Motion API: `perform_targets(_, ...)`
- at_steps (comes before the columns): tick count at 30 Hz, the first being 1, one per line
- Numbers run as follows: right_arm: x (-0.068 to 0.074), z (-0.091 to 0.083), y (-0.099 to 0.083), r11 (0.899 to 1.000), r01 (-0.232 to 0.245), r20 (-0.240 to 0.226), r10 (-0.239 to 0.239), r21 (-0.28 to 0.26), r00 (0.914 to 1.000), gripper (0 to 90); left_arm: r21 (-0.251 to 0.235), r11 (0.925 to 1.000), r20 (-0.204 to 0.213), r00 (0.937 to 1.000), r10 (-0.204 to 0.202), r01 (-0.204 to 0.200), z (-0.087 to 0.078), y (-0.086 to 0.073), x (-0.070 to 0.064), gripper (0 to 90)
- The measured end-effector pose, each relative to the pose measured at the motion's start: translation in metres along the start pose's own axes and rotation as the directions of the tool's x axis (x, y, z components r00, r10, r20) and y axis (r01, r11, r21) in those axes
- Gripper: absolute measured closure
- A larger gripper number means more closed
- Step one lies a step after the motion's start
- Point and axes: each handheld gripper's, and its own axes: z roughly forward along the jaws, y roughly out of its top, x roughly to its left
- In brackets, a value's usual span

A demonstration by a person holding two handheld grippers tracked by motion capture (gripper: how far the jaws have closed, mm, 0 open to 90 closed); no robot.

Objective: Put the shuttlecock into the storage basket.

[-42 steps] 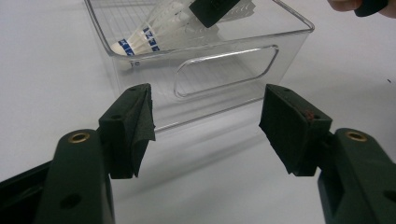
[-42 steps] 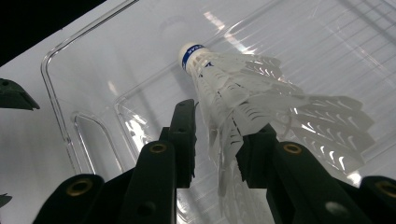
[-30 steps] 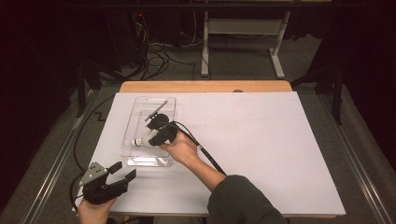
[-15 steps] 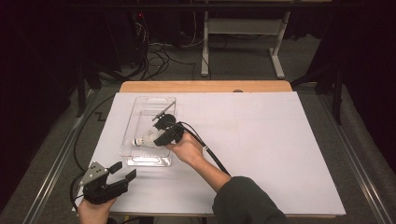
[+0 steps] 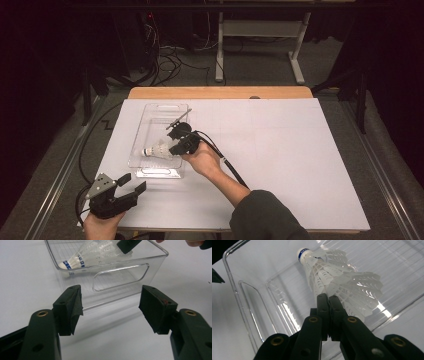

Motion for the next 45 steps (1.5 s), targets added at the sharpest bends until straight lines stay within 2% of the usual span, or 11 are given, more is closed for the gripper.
perform_targets(4,-0.003,0.001,0.0,1.0,-0.01,0.007,0.01,0.002,0.9999,89.8,0.0,1.0,0.001,1.0,0.0,0.0,0.0,0.0,0.0,35.4)
perform_targets(8,-0.003,-0.003,0.0,1.0,-0.019,0.01,0.019,0.003,0.9998,83.2,0.0,1.0,0.001,1.0,0.0,0.0,0.0,0.0,0.0,35.4)
perform_targets(11,-0.002,-0.008,0.001,1.0,-0.003,0.02,0.004,-0.017,0.9998,76.8,0.0,1.0,0.001,1.0,-0.001,0.001,0.0,0.0,0.0,35.4)
perform_targets(26,-0.006,-0.032,-0.007,0.995,-0.003,0.044,0.007,-0.102,0.999,72.7,0.008,1.0,0.002,1.0,0.001,-0.001,0.001,0.0,0.0,35.4)
perform_targets(45,-0.021,-0.047,-0.023,0.989,-0.02,0.061,0.03,-0.147,0.9977,67.2,0.01,0.9999,0.0,1.0,-0.003,0.003,0.003,0.0,0.0,35.4)
